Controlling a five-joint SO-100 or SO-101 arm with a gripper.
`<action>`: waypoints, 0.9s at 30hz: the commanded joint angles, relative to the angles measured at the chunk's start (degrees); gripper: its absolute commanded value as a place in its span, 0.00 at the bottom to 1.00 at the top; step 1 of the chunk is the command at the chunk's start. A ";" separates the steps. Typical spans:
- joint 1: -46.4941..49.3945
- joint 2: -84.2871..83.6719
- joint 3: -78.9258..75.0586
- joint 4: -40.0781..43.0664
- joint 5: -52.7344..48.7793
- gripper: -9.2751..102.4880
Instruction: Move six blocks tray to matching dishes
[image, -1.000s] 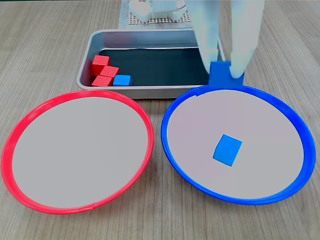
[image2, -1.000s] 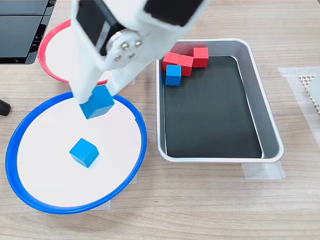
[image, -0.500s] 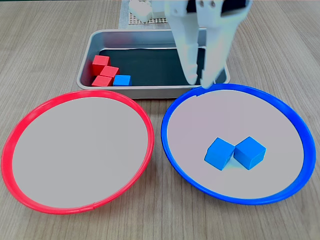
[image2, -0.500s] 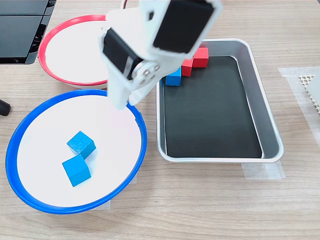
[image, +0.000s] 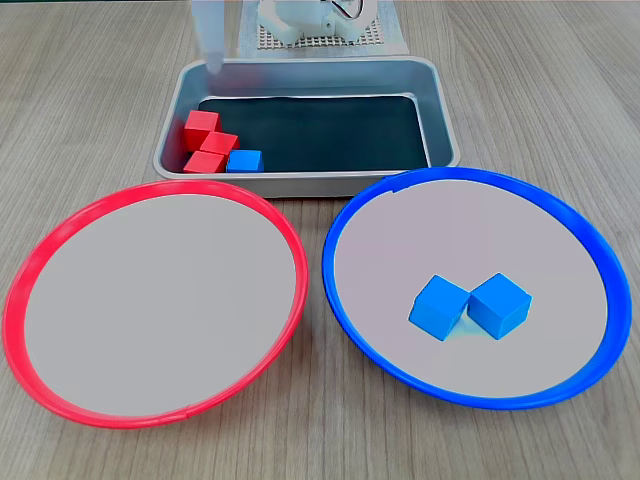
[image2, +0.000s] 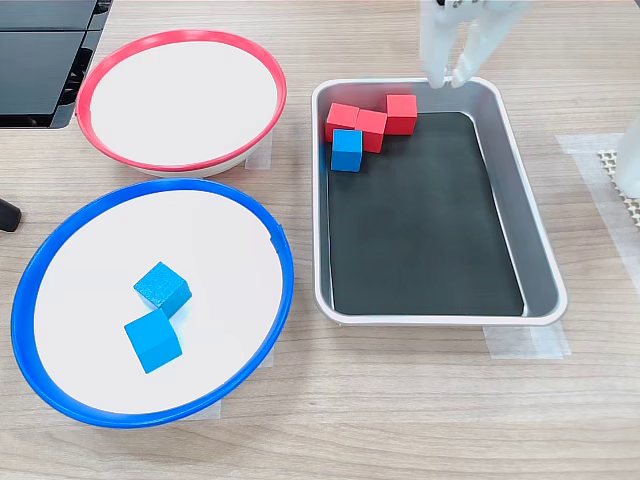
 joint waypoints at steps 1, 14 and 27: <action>3.52 2.64 0.97 -1.05 6.42 0.18; 2.02 -2.29 4.57 -19.60 16.00 0.22; 2.20 -7.38 2.72 -13.54 5.54 0.23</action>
